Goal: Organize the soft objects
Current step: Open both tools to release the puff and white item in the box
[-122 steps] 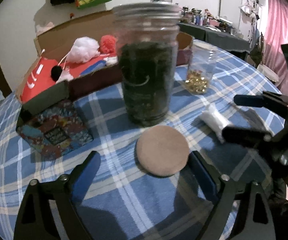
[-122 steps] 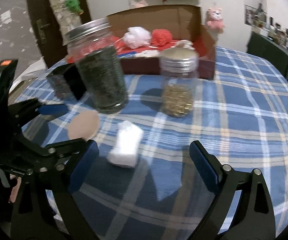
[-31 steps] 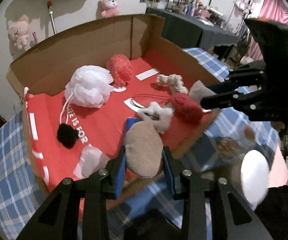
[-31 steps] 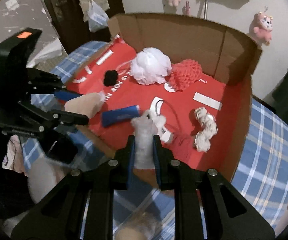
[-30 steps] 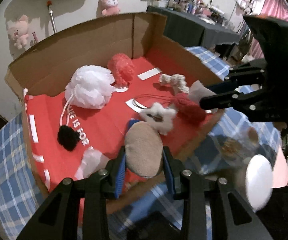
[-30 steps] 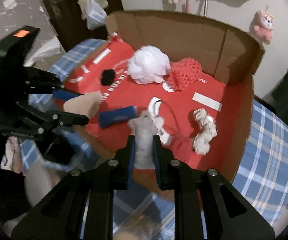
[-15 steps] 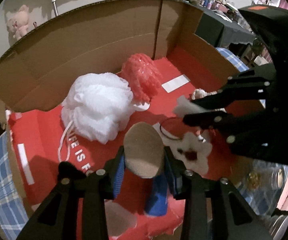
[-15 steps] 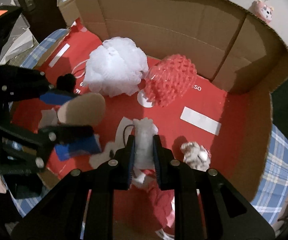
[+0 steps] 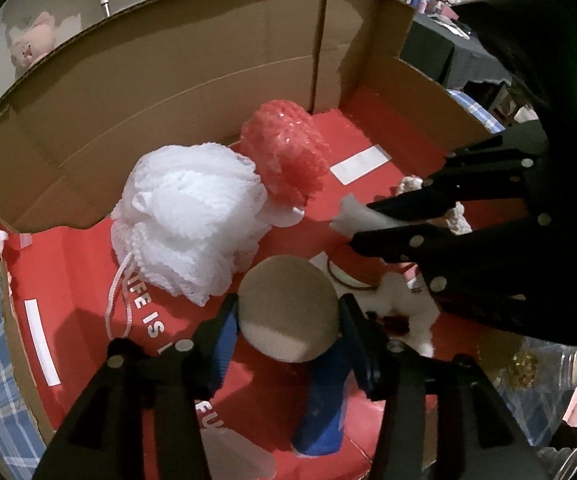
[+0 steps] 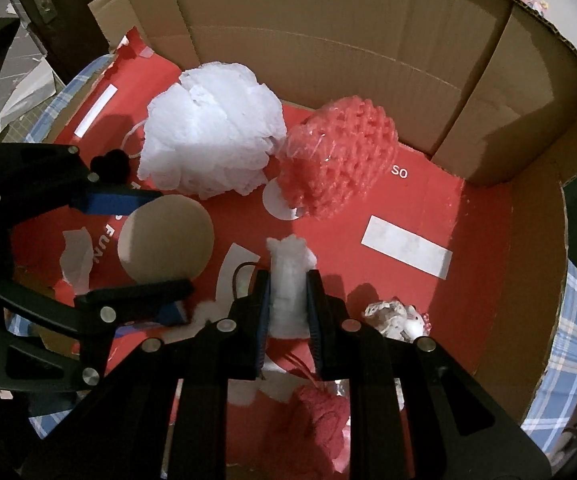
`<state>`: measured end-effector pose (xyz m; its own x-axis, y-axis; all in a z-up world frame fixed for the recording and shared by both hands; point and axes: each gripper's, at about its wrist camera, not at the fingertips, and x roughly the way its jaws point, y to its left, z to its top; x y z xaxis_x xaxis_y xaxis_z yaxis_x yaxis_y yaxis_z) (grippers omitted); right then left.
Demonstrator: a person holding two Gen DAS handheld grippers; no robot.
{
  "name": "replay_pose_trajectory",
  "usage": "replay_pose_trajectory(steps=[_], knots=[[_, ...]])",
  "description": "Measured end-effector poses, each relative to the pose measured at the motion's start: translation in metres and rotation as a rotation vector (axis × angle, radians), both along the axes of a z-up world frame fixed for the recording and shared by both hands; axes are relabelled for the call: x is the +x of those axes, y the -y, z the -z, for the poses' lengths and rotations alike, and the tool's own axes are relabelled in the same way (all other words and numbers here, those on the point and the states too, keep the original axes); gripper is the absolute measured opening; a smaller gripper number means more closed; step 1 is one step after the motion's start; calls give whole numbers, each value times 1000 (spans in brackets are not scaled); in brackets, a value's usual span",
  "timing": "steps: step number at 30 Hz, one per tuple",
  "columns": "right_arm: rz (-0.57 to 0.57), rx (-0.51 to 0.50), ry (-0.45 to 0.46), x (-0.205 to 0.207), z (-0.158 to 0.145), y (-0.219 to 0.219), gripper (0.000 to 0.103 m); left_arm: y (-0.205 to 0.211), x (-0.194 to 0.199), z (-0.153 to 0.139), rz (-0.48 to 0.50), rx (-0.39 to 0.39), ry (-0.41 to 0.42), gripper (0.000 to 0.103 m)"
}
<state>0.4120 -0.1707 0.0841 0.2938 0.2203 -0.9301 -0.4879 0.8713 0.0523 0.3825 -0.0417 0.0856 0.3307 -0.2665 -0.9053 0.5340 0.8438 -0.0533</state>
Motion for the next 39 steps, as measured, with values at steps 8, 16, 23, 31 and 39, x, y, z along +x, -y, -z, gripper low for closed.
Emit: replay_pose_trajectory(steps=[8, 16, 23, 31, 39], knots=[[-6, -21, -1, 3, 4, -17, 18, -6, -3, -7, -7, -11, 16, 75], [6, -42, 15, 4, 6, -22, 20, -17, -8, -12, -15, -15, 6, 76], [2, -56, 21, 7, 10, -28, 23, -21, -8, -10, -16, -11, 4, 77], [-1, -73, 87, 6, 6, -33, 72, -27, -9, -12, -16, -29, 3, 77], [51, -56, 137, -18, -26, -26, 72, -39, -30, -35, -50, -69, 30, 85]])
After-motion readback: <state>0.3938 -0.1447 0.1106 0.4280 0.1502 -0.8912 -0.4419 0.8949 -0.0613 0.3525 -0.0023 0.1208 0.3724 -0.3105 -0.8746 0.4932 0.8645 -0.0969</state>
